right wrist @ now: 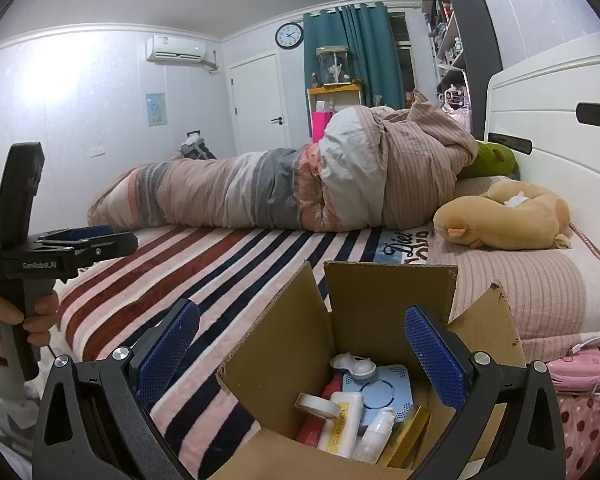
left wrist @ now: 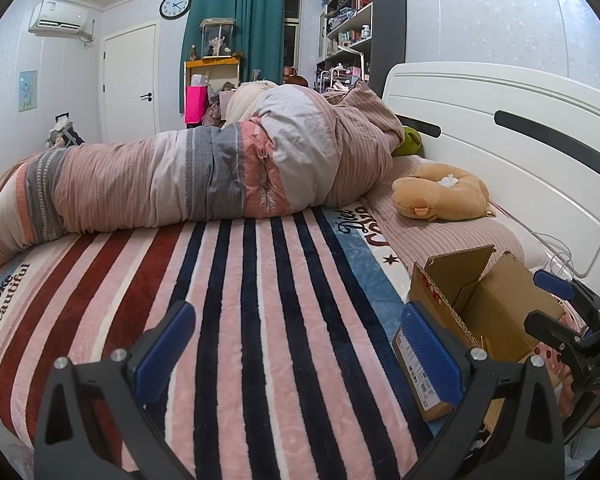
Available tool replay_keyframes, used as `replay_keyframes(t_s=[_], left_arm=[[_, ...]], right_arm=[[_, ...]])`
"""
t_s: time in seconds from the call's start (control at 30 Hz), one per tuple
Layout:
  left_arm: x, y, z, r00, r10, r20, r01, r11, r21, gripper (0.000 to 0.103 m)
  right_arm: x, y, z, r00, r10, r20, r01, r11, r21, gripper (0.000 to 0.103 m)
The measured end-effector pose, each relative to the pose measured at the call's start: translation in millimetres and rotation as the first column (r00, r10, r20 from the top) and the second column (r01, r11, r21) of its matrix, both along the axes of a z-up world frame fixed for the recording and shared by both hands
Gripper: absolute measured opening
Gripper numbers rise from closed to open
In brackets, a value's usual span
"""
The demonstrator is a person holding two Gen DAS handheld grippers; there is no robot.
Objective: Organize rigid objects
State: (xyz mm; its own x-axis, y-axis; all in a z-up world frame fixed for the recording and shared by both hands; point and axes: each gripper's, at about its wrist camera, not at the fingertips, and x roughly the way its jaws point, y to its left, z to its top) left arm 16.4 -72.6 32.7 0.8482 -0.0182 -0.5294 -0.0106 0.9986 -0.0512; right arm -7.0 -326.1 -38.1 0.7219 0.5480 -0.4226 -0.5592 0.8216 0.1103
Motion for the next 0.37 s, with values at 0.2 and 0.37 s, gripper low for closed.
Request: replay_keyframes(t_s=[0.2, 0.37], left_arm=[[0.1, 0.2, 0.0, 1.0, 0.0, 0.0, 0.0, 1.0, 0.0, 0.102], [-2.1, -0.6, -0.6, 1.0, 0.003, -0.006, -0.003, 1.0, 0.004, 0.102]], right_arm=[[-0.4, -0.5, 0.0, 1.0, 0.0, 0.001, 0.0, 1.0, -0.002, 0.103], [-0.7, -0.5, 0.1, 1.0, -0.003, 0.002, 0.003, 1.0, -0.003, 0.103]])
